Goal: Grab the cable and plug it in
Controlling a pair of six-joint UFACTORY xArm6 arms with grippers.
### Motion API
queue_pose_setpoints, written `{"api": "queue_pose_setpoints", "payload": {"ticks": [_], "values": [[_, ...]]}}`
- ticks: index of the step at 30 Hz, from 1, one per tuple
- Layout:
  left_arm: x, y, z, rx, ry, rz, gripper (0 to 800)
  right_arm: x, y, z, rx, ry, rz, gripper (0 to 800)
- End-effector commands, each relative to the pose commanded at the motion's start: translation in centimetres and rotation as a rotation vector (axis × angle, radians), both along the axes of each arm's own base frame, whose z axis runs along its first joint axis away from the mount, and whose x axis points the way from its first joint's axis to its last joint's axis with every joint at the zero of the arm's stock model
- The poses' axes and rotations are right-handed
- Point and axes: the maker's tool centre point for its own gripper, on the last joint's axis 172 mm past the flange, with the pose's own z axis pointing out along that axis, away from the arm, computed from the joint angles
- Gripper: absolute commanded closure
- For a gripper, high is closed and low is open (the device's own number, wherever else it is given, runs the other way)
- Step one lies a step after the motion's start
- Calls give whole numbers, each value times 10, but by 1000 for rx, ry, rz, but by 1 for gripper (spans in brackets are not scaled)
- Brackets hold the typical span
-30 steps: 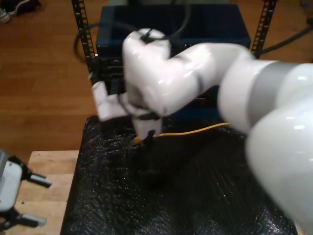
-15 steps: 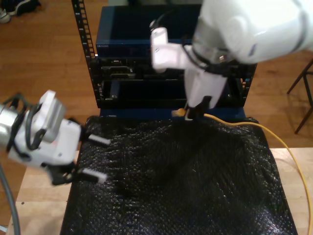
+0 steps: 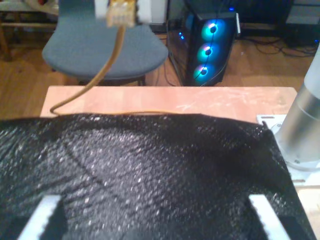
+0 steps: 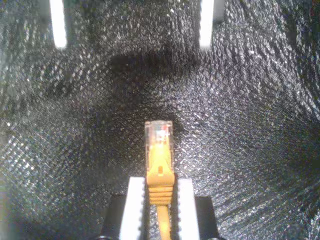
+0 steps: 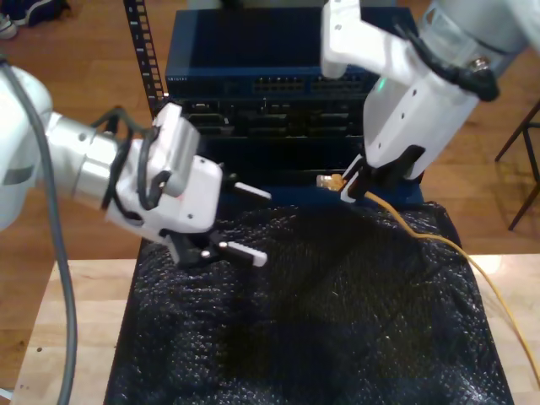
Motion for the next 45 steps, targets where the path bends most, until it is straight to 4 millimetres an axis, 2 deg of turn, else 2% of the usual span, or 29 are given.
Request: {"api": "queue_pose_setpoints", "payload": {"ticks": [7,12,19,24,31,39,42,44,45], "values": [[22,-17,28,-61,-31,-2,1,1,0,2,20,13,-31,797],[28,-19,31,-69,-28,2,2,6,-7,-5,18,24,-60,797],[27,-26,38,-97,-28,-1,2,15,-4,-21,15,50,-71,797],[25,-25,37,-97,-23,0,3,22,1,-23,29,48,-113,797],[25,-25,37,-97,-20,1,13,27,19,-24,39,21,-94,797],[23,-26,35,-99,-12,-3,140,33,23,-28,39,9,-92,796],[24,-25,36,-102,-10,0,224,33,23,-28,39,9,-92,796],[24,-26,35,-106,-6,2,237,33,23,-28,39,9,-92,796],[24,-26,35,-111,-3,5,271,33,23,-28,39,9,-92,796]]}}
